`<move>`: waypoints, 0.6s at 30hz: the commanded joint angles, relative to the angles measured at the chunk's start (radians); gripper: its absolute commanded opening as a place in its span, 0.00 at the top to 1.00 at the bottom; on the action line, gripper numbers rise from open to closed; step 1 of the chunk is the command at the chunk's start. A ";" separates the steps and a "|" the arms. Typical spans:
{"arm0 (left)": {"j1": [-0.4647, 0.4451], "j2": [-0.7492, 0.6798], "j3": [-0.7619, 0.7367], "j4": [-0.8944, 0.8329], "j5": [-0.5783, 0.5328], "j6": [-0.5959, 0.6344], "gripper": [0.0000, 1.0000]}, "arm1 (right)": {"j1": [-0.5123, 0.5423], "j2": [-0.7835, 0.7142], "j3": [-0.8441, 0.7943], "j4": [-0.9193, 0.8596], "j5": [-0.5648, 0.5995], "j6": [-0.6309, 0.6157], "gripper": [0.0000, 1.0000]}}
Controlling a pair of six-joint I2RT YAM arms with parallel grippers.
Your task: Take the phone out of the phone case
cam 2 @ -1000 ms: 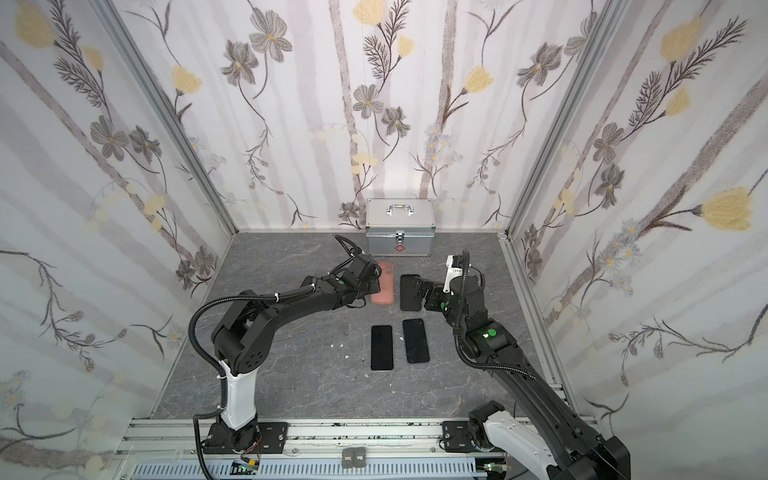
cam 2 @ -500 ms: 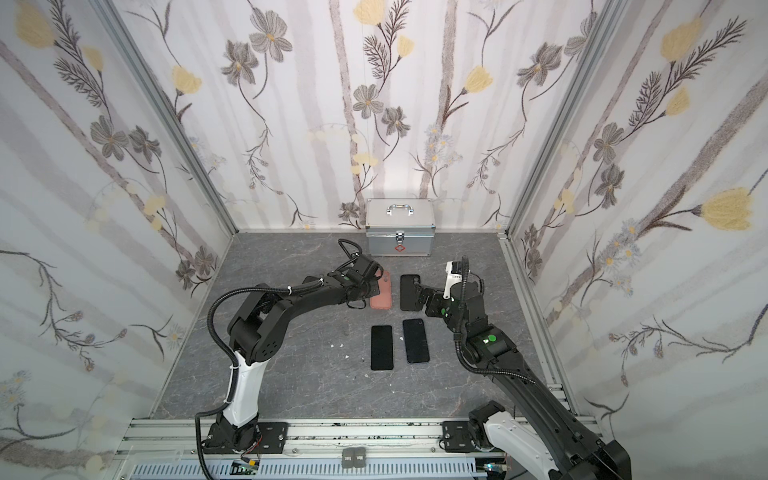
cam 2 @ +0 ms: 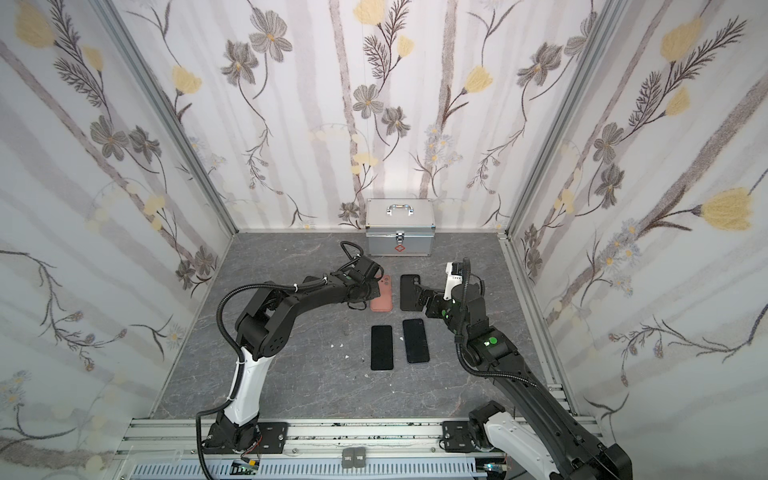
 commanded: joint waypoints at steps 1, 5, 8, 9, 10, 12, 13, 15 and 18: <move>0.002 0.003 0.008 -0.010 -0.015 -0.008 0.82 | -0.001 -0.005 -0.010 0.021 -0.009 0.005 0.00; 0.005 -0.016 0.009 -0.015 -0.017 -0.003 0.58 | 0.000 -0.004 -0.002 0.007 0.001 0.005 0.00; 0.002 -0.071 0.008 -0.025 -0.035 0.006 0.39 | 0.000 -0.008 0.003 -0.001 0.011 0.008 0.00; 0.000 -0.099 0.005 -0.028 -0.053 0.010 0.33 | 0.000 -0.014 -0.008 0.014 0.014 0.009 0.00; -0.003 -0.127 -0.002 -0.033 -0.076 0.015 0.25 | 0.000 -0.022 -0.027 0.044 0.012 0.009 0.00; -0.005 -0.197 -0.022 -0.039 -0.123 0.021 0.10 | 0.000 -0.029 -0.062 0.098 -0.001 -0.012 0.00; -0.004 -0.231 -0.042 -0.040 -0.151 0.027 0.02 | 0.000 -0.018 -0.065 0.110 -0.004 -0.021 0.00; -0.003 -0.304 -0.081 -0.041 -0.205 0.043 0.00 | 0.001 0.022 -0.042 0.109 -0.028 -0.053 0.00; 0.010 -0.397 -0.149 -0.057 -0.225 0.074 0.00 | 0.038 0.106 0.000 0.117 -0.023 -0.086 0.00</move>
